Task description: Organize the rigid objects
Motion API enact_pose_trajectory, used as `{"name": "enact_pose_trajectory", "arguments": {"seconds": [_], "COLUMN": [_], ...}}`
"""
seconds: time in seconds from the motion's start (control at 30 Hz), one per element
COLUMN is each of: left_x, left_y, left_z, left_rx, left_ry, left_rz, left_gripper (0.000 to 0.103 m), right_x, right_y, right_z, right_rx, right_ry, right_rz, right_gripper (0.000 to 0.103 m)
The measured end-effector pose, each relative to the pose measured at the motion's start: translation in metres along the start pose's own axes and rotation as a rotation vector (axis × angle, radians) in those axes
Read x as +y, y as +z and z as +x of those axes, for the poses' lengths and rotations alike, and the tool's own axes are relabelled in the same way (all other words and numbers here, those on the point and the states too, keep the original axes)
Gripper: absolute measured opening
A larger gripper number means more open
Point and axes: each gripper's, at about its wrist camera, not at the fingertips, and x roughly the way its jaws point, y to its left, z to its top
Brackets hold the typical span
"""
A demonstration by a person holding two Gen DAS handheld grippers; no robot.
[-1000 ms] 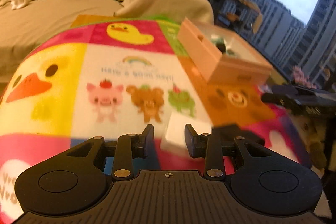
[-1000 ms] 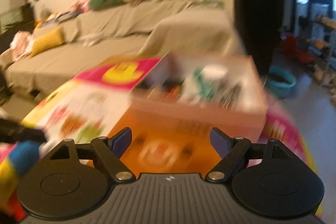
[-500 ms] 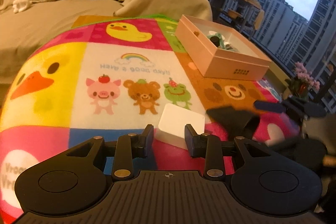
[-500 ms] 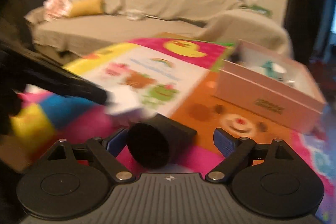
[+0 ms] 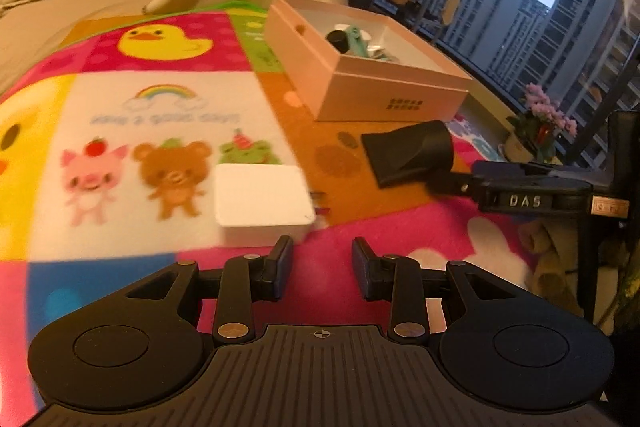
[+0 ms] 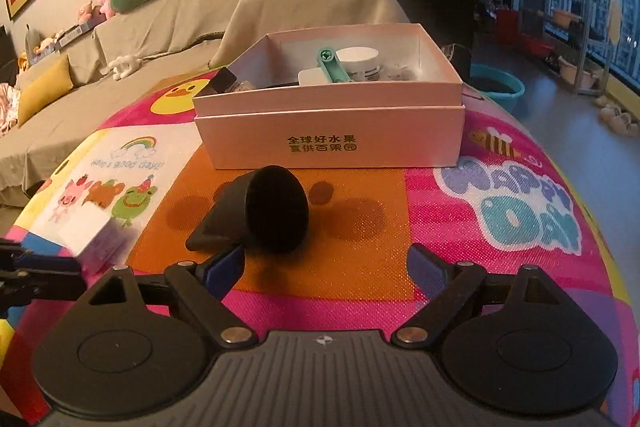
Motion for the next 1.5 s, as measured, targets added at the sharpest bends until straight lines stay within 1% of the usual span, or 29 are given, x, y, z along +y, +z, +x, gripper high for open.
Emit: {"name": "enact_pose_trajectory", "arguments": {"seconds": [0.03, 0.07, 0.1, 0.13, 0.27, 0.3, 0.37, 0.4, 0.43, 0.5, 0.53, 0.57, 0.63, 0.7, 0.77, 0.83, 0.87, 0.9, 0.93, 0.97, 1.0, 1.07, 1.17, 1.2, 1.27, 1.37, 1.43, 1.5], "left_x": [-0.004, -0.009, -0.013, -0.020, -0.045, -0.049, -0.054, -0.055, -0.056, -0.054, -0.053, -0.050, -0.039, -0.020, 0.009, 0.036, 0.048, 0.054, 0.058, 0.058, 0.055, 0.040, 0.016, 0.011, 0.001, -0.009, -0.009, -0.008], "left_y": [0.001, 0.001, 0.001, 0.000, -0.005, -0.006, -0.008, -0.008, -0.009, -0.007, -0.005, -0.002, 0.007, 0.017, 0.026, 0.030, 0.029, 0.028, 0.024, 0.019, 0.014, 0.005, -0.003, -0.005, -0.006, -0.004, 0.001, 0.004], "left_z": [0.004, 0.007, 0.009, 0.012, 0.017, 0.017, 0.018, 0.018, 0.017, 0.012, 0.008, 0.002, -0.009, -0.015, -0.016, -0.011, -0.007, -0.005, -0.002, 0.000, 0.001, 0.002, -0.002, -0.003, -0.006, -0.008, -0.001, 0.009], "left_rx": [0.004, 0.005, -0.004, -0.002, 0.019, 0.024, 0.039, 0.045, 0.051, 0.055, 0.038, 0.006, -0.070, -0.118, -0.159, -0.154, -0.139, -0.126, -0.106, -0.086, -0.069, -0.028, 0.005, 0.005, -0.015, -0.074, -0.070, -0.060], "left_ry": [-0.005, -0.009, -0.009, -0.006, 0.042, 0.042, 0.005, -0.019, -0.056, -0.117, -0.123, -0.102, -0.025, 0.017, 0.028, 0.040, 0.021, -0.008, -0.051, -0.088, -0.112, -0.137, -0.136, -0.115, -0.046, 0.055, 0.060, 0.056], "left_rz": [0.009, 0.023, 0.045, 0.080, 0.247, 0.272, 0.290, 0.290, 0.292, 0.297, 0.305, 0.312, 0.299, 0.236, 0.127, 0.011, -0.037, -0.065, -0.092, -0.099, -0.087, 0.007, 0.135, 0.161, 0.221, 0.334, 0.347, 0.332], "left_gripper": [0.036, 0.039, 0.040, 0.043, 0.061, 0.065, 0.081, 0.082, 0.081, 0.077, 0.076, 0.076, 0.076, 0.076, 0.076, 0.074, 0.074, 0.074, 0.074, 0.075, 0.077, 0.078, 0.077, 0.077, 0.076, 0.076, 0.076, 0.076], "right_x": [0.000, 0.000, 0.000, 0.000, 0.001, -0.001, -0.002, -0.002, -0.003, -0.004, -0.005, -0.005, -0.006, -0.006, -0.006, -0.006, -0.006, -0.006, -0.007, -0.006, -0.006, -0.006, -0.006, -0.006, -0.005, -0.005, -0.005, -0.005], "right_y": [0.000, 0.000, 0.000, 0.000, 0.000, 0.001, 0.001, 0.001, 0.001, 0.000, 0.000, 0.000, 0.000, 0.000, 0.000, 0.000, 0.000, 0.000, 0.000, 0.000, 0.000, -0.001, 0.000, 0.000, 0.000, 0.000, -0.001, 0.000], "right_z": [0.001, 0.002, 0.002, 0.003, 0.002, 0.001, 0.000, 0.000, 0.000, -0.001, -0.001, -0.002, -0.003, -0.002, -0.003, -0.003, -0.003, -0.003, -0.003, -0.003, -0.003, -0.003, -0.002, -0.002, -0.002, -0.002, -0.002, -0.002], "right_rx": [0.000, 0.001, 0.000, -0.001, -0.005, -0.005, -0.007, -0.008, -0.009, -0.010, -0.011, -0.012, -0.014, -0.014, -0.015, -0.015, -0.016, -0.016, -0.016, -0.016, -0.015, -0.014, -0.011, -0.010, -0.009, -0.008, -0.007, -0.007], "right_ry": [-0.002, -0.001, 0.001, 0.005, 0.017, 0.019, 0.023, 0.025, 0.027, 0.029, 0.030, 0.031, 0.033, 0.036, 0.037, 0.038, 0.039, 0.040, 0.041, 0.040, 0.040, 0.040, 0.038, 0.037, 0.034, 0.034, 0.032, 0.032], "right_rz": [-0.003, -0.002, 0.000, 0.004, 0.018, 0.019, 0.023, 0.026, 0.027, 0.030, 0.031, 0.033, 0.036, 0.038, 0.038, 0.040, 0.041, 0.042, 0.043, 0.043, 0.041, 0.039, 0.033, 0.031, 0.028, 0.027, 0.025, 0.024], "right_gripper": [0.089, 0.090, 0.090, 0.090, 0.090, 0.091, 0.091, 0.091, 0.091, 0.091, 0.091, 0.091, 0.091, 0.092, 0.092, 0.092, 0.092, 0.092, 0.092, 0.092, 0.092, 0.093, 0.093, 0.093, 0.094, 0.094, 0.094, 0.094]}}
